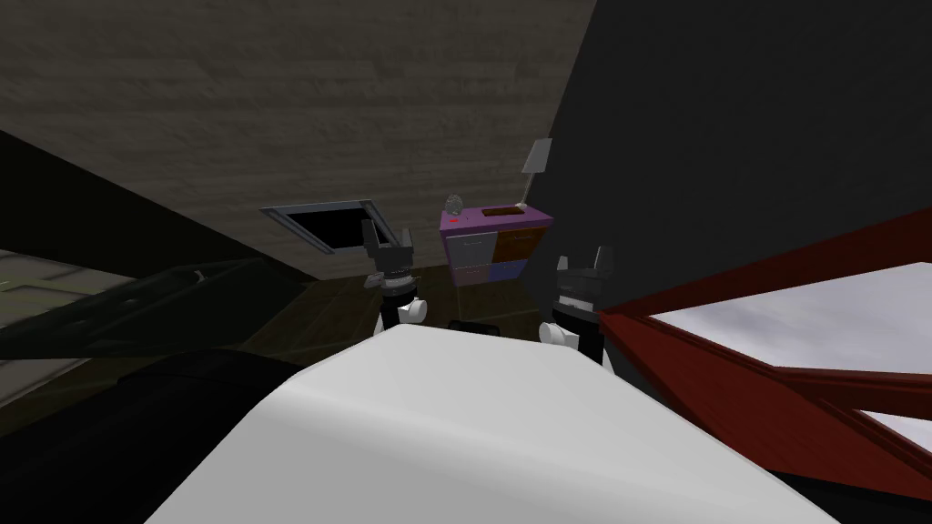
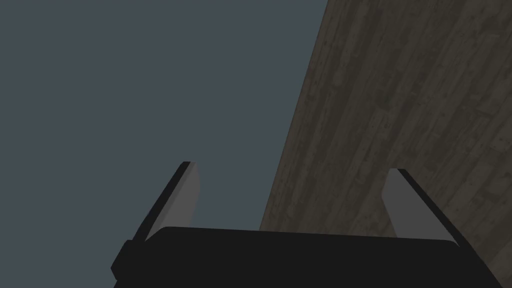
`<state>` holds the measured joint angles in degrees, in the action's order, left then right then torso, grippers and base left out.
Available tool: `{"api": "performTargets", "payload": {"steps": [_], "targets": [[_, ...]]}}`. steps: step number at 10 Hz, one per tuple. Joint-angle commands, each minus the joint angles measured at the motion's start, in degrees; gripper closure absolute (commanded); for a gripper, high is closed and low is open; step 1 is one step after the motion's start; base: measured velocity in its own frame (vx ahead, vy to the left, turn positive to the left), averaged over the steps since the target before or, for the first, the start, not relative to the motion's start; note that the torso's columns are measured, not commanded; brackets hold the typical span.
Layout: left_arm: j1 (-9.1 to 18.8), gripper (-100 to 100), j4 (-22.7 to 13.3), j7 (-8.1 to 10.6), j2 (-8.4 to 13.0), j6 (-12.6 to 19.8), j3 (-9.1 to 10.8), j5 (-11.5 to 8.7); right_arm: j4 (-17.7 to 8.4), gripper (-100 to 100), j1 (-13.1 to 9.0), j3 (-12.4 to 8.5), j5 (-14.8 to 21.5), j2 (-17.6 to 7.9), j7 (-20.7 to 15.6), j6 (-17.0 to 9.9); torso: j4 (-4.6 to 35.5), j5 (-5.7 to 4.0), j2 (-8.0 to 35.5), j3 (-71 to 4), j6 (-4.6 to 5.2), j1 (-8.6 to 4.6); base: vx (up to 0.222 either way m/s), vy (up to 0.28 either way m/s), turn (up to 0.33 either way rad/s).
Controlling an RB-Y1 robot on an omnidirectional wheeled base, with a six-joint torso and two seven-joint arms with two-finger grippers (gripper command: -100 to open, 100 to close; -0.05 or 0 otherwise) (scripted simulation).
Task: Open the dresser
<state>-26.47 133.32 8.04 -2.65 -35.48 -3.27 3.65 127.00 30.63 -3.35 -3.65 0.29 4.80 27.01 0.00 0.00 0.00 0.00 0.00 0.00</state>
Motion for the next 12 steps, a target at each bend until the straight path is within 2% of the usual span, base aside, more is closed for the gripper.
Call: {"api": "performTargets", "payload": {"steps": [1, 9, 10, 12], "targets": [[0.0, 0, 0.0, 0.0, 0.0, 0.0, 0.0, 0.0, 0.0, 0, 0.0, 0.0, 0.0, 0.0, 0.0, 0.0, 2.3, 0.0, 2.3, -4.7, 0.0, 0.0, 0.0, 0.0, 0.0], [0.0, 0, 0.0, 0.0, 0.0, 0.0, 0.0, 0.0, 0.0, 0, 0.0, 0.0, 0.0, 0.0, 0.0, 0.0, 35.4, 0.0, 35.4, -70.7, 0.0, 0.0, 0.0, 0.0, 0.0], [0.0, 0, 0.0, 0.0, 0.0, 0.0, 0.0, 0.0, -0.2, -100, 0.3, -0.1, -0.5, -1.8, 1.1, 0.3, 39.6, 0.0, 39.6, -79.2, 0.0, 0.0, 0.02, 0.005, 0.068], [0.0, 0, 0.0, 0.0, 0.0, 0.0, 0.0, 0.0, -0.6, -100, 0.9, -0.2, -1.7, -4.1, 3.8, 1.0, 42.0, 0.01, 42.0, -84.3, -0.01, 0.01, 0.04, 0.007, 0.116]]}}
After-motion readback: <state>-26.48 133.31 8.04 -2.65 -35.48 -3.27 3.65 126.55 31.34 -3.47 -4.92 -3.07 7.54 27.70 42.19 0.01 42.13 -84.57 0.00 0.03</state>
